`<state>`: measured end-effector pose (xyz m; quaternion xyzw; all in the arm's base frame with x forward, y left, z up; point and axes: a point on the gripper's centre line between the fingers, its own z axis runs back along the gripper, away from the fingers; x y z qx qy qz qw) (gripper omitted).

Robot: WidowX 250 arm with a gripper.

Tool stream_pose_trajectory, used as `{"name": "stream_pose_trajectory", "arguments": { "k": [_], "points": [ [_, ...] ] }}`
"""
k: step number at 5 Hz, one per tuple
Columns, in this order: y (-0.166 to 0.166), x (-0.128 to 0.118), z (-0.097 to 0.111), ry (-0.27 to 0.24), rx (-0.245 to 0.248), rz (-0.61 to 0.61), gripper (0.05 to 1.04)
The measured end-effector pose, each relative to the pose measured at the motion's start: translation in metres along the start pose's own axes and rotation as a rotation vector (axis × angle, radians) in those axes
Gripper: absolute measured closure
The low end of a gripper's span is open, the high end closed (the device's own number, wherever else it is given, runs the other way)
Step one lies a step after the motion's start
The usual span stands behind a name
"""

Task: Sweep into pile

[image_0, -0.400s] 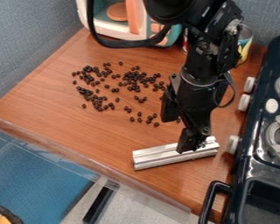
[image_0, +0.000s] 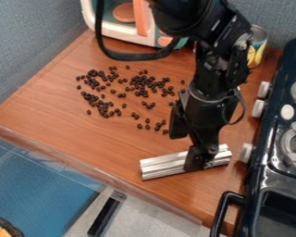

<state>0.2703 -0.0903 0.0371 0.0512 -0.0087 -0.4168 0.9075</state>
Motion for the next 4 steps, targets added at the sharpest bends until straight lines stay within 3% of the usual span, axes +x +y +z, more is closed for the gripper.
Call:
{"name": "stream_pose_trajectory", "arguments": {
  "k": [2,3,4],
  "points": [
    [0.003,-0.005,-0.011,-0.006,-0.010,-0.040,0.085],
    [0.004,-0.007,-0.016,0.010,-0.019,-0.044,0.130],
    [0.004,-0.009,-0.018,0.010,-0.020,-0.055,0.426]
  ]
}}
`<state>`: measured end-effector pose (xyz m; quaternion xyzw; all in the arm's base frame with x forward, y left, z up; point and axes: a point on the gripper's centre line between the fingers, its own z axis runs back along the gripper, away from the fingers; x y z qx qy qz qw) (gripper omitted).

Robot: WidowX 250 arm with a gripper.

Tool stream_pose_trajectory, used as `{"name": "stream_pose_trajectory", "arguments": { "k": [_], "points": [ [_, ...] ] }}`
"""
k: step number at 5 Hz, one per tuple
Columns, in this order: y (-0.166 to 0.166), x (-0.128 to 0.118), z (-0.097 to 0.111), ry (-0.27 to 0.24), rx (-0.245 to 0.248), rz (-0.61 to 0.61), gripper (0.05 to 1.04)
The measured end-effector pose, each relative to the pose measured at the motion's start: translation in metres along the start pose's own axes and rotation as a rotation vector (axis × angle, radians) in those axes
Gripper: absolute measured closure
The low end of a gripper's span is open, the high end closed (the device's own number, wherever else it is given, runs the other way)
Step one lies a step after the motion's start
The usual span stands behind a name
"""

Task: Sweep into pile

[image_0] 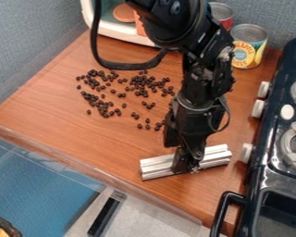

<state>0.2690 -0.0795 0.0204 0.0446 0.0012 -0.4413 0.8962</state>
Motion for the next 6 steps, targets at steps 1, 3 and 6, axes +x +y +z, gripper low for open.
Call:
{"name": "stream_pose_trajectory", "arguments": {
  "k": [1,3,6],
  "points": [
    [0.000,-0.001,-0.002,-0.001,0.012,0.010,0.705],
    [0.002,0.005,-0.003,-0.001,0.002,0.068,0.723],
    [0.052,0.028,-0.007,-0.006,-0.020,0.397,0.723]
  ]
}}
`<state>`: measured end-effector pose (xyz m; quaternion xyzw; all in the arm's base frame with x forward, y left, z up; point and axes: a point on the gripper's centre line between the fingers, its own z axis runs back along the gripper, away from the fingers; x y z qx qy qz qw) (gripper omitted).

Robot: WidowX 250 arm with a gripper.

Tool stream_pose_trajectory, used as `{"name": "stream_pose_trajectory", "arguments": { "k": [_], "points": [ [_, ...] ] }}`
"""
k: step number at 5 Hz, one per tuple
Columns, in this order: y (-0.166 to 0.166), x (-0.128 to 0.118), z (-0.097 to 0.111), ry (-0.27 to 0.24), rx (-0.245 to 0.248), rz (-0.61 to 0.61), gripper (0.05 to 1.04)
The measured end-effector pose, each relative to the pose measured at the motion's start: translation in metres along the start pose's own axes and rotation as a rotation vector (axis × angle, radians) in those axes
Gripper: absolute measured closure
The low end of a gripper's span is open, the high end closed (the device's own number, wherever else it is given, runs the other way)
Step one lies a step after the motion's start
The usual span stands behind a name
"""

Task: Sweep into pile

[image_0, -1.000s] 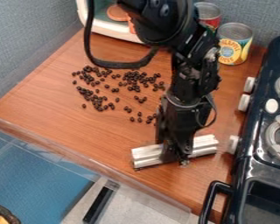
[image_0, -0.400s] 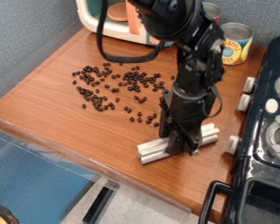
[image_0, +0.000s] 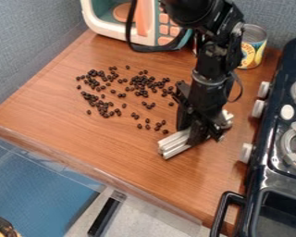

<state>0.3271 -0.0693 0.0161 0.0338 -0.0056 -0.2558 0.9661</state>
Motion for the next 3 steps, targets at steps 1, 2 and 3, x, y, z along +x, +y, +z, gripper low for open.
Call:
{"name": "stream_pose_trajectory", "arguments": {
  "k": [1,2,3],
  "points": [
    [0.011,0.004,0.000,-0.007,-0.005,0.128,0.724],
    [0.017,0.001,-0.001,-0.007,-0.007,0.211,0.724],
    [0.026,-0.004,-0.001,-0.025,-0.017,0.296,0.724]
  ]
}}
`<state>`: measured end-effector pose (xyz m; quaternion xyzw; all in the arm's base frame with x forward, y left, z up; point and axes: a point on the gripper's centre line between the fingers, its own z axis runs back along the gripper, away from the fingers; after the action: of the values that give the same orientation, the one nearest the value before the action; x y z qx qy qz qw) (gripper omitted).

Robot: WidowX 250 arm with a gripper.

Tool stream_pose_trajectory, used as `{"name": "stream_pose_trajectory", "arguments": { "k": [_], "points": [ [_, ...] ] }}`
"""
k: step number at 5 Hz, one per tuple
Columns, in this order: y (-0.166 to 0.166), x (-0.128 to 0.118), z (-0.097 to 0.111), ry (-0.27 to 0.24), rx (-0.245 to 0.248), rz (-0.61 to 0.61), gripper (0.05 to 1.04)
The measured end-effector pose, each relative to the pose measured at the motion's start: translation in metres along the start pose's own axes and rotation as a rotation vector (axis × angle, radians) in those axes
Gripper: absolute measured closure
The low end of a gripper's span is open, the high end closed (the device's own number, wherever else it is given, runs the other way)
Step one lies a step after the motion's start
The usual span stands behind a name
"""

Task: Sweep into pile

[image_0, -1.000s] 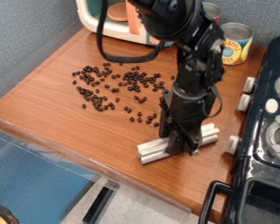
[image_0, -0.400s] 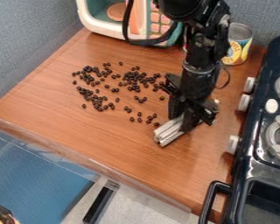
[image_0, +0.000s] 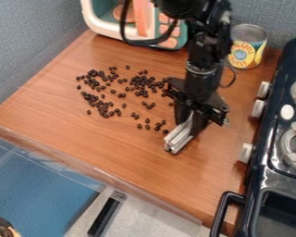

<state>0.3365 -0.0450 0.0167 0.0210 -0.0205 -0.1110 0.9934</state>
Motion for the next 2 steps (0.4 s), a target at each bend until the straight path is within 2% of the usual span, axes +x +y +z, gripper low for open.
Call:
{"name": "stream_pose_trajectory", "arguments": {
  "k": [2],
  "points": [
    [0.035,-0.008,-0.001,0.012,-0.010,0.107,0.724]
  ]
}}
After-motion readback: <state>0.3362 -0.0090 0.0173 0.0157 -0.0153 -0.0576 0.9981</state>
